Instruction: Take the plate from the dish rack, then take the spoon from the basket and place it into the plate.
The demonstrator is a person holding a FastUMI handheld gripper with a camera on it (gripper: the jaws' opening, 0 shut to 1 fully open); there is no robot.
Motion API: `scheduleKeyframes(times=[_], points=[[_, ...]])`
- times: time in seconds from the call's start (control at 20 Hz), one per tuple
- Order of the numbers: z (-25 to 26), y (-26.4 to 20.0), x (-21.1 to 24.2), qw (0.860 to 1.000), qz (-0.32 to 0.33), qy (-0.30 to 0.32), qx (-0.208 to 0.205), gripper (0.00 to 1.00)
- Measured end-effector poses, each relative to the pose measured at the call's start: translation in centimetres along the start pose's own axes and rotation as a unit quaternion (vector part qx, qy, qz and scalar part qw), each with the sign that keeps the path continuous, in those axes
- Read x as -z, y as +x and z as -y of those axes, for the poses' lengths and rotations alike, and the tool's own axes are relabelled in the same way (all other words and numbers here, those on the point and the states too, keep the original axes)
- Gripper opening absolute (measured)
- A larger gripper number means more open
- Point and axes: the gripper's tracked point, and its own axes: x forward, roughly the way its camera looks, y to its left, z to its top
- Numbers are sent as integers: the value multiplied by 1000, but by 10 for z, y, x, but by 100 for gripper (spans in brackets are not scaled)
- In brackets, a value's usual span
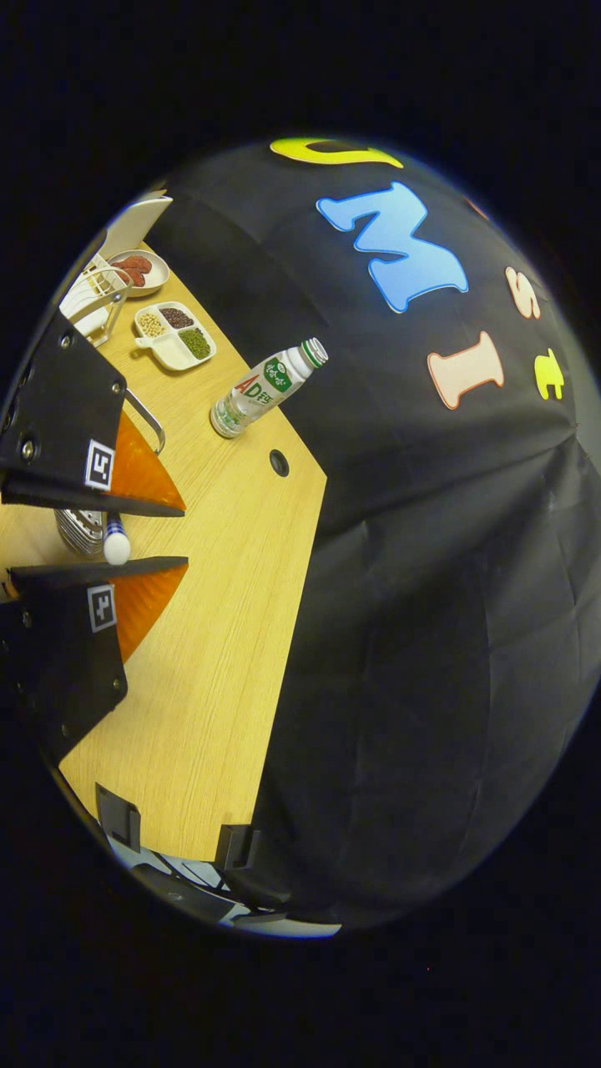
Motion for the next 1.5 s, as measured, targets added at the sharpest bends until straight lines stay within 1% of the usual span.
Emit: scheduleKeyframes(times=[0.05,0.1,0.15,0.2,0.25,0.55,0.7,0.8,1.0,1.15,1.3,1.4,1.5], points=[[-11,-6,-8,1000,11,3,-10,17],[-14,0,-12,1000,12,-8,-11,17],[-23,-5,-18,999,21,-15,-27,16],[-32,-1,-22,999,23,-28,-28,16],[-37,-6,-22,998,22,-47,-28,9],[-80,-14,-24,990,31,-134,-44,9],[-97,-28,-36,979,53,-194,-43,9],[-102,-40,-48,968,73,-237,-33,9],[-109,-76,-76,948,120,-296,-10,9],[-115,-112,-94,938,151,-312,-6,9],[-130,-157,-90,934,167,-314,-24,9],[-142,-189,-72,928,170,-327,-46,9],[-161,-223,-47,919,171,-347,-77,9]])
